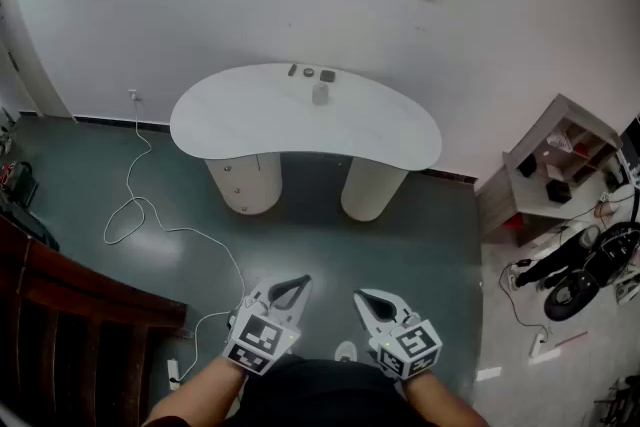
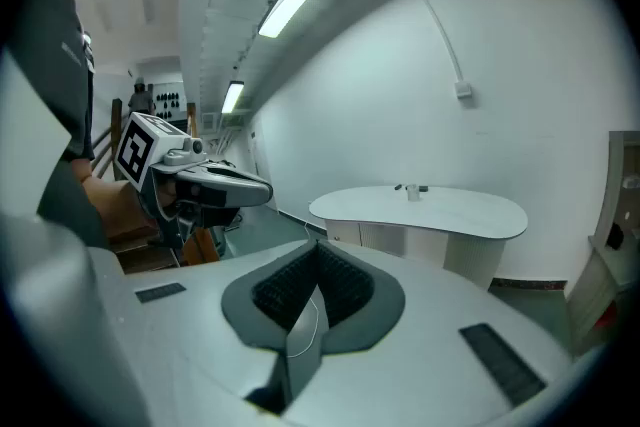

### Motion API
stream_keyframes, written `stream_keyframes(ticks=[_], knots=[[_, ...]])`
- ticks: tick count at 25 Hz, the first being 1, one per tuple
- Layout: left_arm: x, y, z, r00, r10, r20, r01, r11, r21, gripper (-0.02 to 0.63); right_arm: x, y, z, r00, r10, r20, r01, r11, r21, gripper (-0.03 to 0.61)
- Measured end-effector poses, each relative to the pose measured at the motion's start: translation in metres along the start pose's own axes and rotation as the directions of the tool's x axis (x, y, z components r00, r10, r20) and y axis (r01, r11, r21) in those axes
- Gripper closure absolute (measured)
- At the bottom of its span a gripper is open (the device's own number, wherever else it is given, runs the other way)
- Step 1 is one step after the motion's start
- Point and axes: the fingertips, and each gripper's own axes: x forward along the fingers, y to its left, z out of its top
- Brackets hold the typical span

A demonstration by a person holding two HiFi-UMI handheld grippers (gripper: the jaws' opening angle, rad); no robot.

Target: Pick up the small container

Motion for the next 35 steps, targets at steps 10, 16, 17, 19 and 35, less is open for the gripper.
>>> stream_keyframes(ticks=[10,16,17,19,35], knots=[[-0.003,0.001,-0.004,1.0,0.008,-0.002,-0.008,1.0,0.0,0.598,0.002,0.004,-0.002,1.0,0.003,0.007,-0.003,1.0,0.004,0.581],[-0.005,0.006,-0.011,1.0,0.003,-0.01,-0.003,1.0,-0.014,0.598,0.008,0.014,0.001,0.999,0.04,0.024,-0.041,0.998,0.048,0.581],[-0.006,0.008,-0.012,1.0,0.002,-0.01,-0.003,1.0,-0.022,0.598,0.01,0.016,0.0,0.999,0.039,0.018,-0.04,0.998,0.039,0.581],[-0.009,0.012,-0.014,1.0,0.001,-0.008,-0.001,1.0,-0.03,0.598,0.016,0.02,-0.002,0.999,0.033,0.005,-0.033,0.999,0.022,0.581],[-0.054,0.073,-0.055,1.0,-0.013,-0.019,0.012,1.0,-0.016,0.598,0.069,0.077,-0.01,1.0,0.005,-0.017,-0.005,0.999,0.043,0.581]])
